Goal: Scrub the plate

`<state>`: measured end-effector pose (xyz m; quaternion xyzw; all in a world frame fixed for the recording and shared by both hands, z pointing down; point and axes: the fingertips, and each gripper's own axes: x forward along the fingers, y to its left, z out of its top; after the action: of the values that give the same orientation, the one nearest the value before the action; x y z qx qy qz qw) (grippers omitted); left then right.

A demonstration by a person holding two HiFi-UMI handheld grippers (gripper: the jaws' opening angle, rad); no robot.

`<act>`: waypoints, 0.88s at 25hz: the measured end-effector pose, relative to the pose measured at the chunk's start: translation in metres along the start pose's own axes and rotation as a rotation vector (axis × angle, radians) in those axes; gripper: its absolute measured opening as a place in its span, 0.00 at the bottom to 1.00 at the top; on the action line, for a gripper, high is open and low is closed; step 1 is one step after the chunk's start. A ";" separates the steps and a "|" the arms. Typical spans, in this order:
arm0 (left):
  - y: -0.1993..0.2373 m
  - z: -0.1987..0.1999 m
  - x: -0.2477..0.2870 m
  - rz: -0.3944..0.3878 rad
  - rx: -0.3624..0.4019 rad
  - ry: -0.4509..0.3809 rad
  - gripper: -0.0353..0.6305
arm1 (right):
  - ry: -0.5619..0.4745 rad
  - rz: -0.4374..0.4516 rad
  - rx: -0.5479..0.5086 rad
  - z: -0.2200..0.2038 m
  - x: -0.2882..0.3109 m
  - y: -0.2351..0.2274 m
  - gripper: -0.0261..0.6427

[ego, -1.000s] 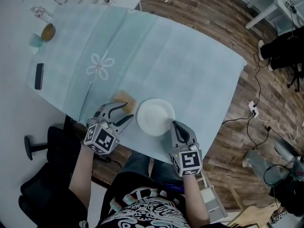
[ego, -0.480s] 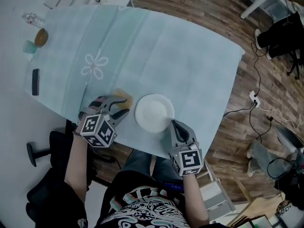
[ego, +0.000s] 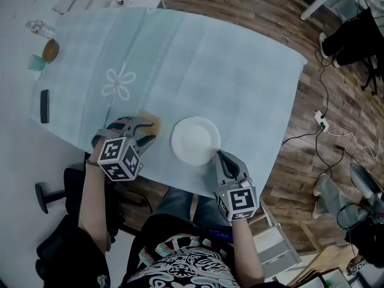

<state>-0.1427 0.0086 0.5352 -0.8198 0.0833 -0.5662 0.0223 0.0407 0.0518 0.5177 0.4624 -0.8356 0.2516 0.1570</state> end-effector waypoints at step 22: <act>0.014 -0.019 0.008 0.042 -0.001 -0.010 0.19 | 0.038 -0.002 -0.006 -0.003 0.002 0.014 0.03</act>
<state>-0.1587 -0.0056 0.5473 -0.8205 0.1006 -0.5616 0.0343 0.0278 0.0583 0.5173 0.4580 -0.8327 0.2578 0.1743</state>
